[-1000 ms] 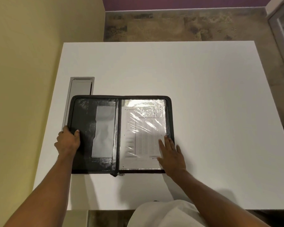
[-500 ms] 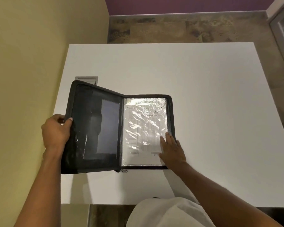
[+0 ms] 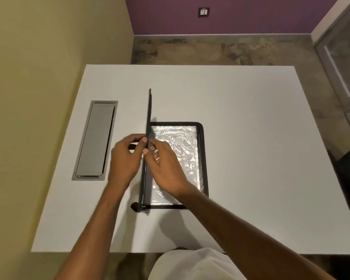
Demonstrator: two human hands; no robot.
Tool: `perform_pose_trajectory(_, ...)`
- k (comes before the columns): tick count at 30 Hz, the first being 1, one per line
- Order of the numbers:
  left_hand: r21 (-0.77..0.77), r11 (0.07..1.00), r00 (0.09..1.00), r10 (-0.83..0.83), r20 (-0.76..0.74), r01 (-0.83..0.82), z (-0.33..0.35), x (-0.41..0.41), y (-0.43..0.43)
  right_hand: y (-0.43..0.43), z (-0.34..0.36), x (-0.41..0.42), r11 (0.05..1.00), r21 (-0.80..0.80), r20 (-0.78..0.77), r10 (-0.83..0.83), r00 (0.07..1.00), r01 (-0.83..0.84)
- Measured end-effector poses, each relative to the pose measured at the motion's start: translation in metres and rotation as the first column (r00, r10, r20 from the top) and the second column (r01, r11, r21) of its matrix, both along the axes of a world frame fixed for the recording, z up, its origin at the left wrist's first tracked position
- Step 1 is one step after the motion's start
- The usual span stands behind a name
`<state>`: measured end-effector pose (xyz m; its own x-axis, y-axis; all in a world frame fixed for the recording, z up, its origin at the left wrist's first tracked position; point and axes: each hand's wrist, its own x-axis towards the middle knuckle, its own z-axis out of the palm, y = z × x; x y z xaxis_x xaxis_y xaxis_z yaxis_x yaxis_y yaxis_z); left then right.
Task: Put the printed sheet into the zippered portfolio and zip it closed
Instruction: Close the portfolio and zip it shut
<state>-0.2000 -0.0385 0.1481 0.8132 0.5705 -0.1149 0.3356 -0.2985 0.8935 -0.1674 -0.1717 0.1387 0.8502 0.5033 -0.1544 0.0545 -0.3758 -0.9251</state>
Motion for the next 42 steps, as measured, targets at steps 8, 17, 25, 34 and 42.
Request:
perform_pose_trajectory(8,-0.062,0.927,0.923,-0.375,-0.088,0.371,-0.057,-0.008,-0.045,-0.062,-0.031,0.018,0.974,-0.096,0.009,-0.207,0.978,0.207)
perform_pose_trajectory(17,0.177,0.694,0.68,-0.565,-0.467,0.698,-0.141,-0.008,-0.11,-0.129,-0.101,0.037,0.882,-0.338,-0.121,-0.387,0.914,0.329)
perform_pose_trajectory(25,0.333,0.535,0.605,-0.484,-0.632,0.776,-0.18,-0.007,-0.145,-0.138,-0.137,0.022,0.869,-0.431,-0.289,-0.389,0.875,0.244)
perform_pose_trajectory(34,0.428,0.552,0.687,-0.447,-0.573,0.715,-0.183,-0.034,-0.126,-0.127,-0.126,-0.02,0.818,-0.493,0.116,-0.275,0.954,0.296)
perform_pose_trajectory(42,0.412,0.697,0.754,-0.284,-0.592,0.586,-0.191,-0.122,-0.064,-0.079,-0.137,-0.089,0.92,-0.378,-0.181,0.034,0.983,-0.101)
